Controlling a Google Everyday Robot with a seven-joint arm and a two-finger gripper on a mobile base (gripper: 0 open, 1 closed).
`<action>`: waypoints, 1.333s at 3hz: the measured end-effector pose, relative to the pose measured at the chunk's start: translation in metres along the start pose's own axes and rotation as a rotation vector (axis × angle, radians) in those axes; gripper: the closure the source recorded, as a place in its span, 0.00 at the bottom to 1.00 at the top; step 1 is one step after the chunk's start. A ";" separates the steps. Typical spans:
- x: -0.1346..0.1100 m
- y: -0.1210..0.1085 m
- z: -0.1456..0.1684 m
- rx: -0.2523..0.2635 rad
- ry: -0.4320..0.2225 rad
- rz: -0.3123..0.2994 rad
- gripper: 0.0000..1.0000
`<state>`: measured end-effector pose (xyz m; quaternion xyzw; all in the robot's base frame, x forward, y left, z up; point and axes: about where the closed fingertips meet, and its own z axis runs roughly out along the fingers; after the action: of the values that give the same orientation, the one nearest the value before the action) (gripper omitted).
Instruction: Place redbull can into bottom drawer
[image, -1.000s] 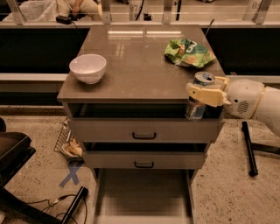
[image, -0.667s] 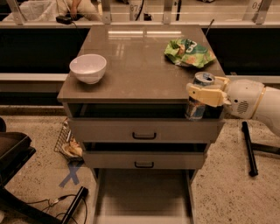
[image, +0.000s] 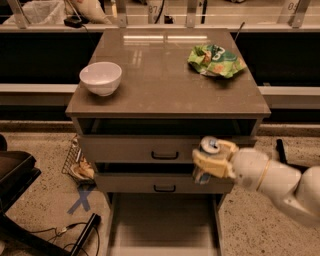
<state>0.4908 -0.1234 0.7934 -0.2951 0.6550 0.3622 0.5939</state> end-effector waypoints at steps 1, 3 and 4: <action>0.077 0.036 -0.003 -0.070 -0.011 -0.126 1.00; 0.114 0.054 -0.004 -0.099 -0.003 -0.226 1.00; 0.170 0.049 0.027 -0.109 0.014 -0.184 1.00</action>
Offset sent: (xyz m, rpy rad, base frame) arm -0.0811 0.0362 -0.1441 -0.1690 -0.2577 0.1258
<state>0.4458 -0.0657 0.6301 -0.3882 0.6086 0.3393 0.6032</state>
